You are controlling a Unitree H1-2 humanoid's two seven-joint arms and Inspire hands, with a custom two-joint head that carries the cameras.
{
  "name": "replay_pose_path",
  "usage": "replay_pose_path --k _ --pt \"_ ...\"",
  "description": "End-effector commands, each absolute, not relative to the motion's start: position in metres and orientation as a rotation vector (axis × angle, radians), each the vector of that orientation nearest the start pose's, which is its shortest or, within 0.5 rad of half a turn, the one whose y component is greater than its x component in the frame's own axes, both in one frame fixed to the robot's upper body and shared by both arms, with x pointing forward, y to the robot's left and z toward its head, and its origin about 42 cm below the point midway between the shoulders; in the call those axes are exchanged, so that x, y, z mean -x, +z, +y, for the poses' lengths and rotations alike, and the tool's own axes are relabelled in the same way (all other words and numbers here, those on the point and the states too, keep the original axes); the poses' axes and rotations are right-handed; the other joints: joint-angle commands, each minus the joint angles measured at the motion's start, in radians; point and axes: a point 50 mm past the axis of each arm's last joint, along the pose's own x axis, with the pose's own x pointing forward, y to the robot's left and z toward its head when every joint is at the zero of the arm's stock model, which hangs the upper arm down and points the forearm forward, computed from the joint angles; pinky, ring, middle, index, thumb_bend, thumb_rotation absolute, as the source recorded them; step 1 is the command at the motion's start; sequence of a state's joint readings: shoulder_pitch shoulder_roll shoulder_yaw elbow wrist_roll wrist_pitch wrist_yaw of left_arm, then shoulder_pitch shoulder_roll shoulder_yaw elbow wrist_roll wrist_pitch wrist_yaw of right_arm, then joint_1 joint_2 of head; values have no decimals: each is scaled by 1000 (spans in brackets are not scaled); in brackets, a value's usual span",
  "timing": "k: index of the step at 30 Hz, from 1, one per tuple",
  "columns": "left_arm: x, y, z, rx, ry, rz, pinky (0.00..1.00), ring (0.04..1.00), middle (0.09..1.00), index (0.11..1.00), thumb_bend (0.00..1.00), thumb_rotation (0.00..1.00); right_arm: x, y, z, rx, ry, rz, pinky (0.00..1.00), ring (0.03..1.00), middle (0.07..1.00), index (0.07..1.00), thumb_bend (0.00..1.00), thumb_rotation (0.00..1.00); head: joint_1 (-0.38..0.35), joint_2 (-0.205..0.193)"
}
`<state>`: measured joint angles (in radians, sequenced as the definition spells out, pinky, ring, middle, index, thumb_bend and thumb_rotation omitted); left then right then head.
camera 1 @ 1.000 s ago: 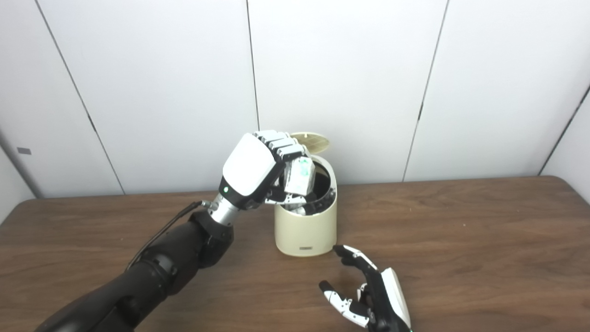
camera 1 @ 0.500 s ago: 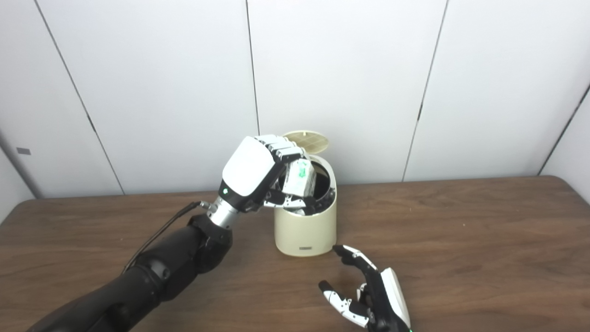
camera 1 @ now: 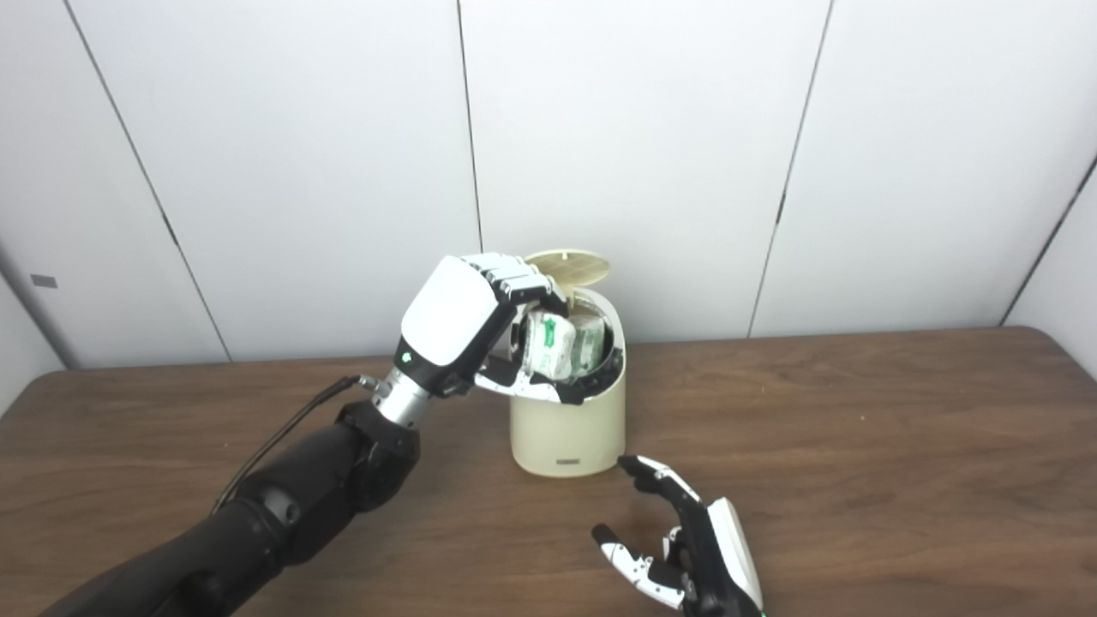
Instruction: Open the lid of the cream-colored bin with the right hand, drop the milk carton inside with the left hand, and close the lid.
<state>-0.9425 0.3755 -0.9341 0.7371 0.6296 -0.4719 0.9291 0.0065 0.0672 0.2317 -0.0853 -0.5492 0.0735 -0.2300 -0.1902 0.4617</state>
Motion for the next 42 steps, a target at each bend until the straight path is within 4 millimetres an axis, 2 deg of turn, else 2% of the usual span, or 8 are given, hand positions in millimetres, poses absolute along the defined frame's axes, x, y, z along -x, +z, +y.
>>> replay_pose_path --k 1,9,15,21,30,37,40,42 --pt "-492 269 155 -998 -161 -1204 472 530 516 518 994 573 -273 115 -131 469 -15 -83 709 783 798 776 262 222 -1 2" --pt "-493 268 155 -1003 -161 -1202 458 527 516 520 971 532 -273 115 -131 469 -12 -75 717 789 802 780 259 268 -1 1" --pt "-492 270 155 -998 -157 -1213 468 530 518 521 961 511 -274 114 -132 468 -14 -82 711 785 800 777 261 238 0 2" --pt "-487 277 157 -968 -123 -1254 477 554 554 556 957 498 -273 115 -133 471 -10 -80 719 791 801 778 255 274 4 3" --pt "-479 280 165 -938 -111 -1269 482 553 551 554 950 497 -274 115 -132 470 -14 -81 709 785 799 775 261 207 4 -1" --pt "-463 273 176 -890 -88 -1280 502 548 551 550 944 502 -274 115 -132 469 -11 -84 713 785 799 776 260 241 5 3" --pt "-452 270 183 -854 -55 -1300 500 550 550 546 933 501 -274 114 -134 470 -13 -88 710 782 796 772 259 235 7 4" --pt "-438 266 190 -810 -24 -1302 498 553 552 546 920 500 -274 115 -134 471 -13 -77 716 786 799 775 260 248 12 4"
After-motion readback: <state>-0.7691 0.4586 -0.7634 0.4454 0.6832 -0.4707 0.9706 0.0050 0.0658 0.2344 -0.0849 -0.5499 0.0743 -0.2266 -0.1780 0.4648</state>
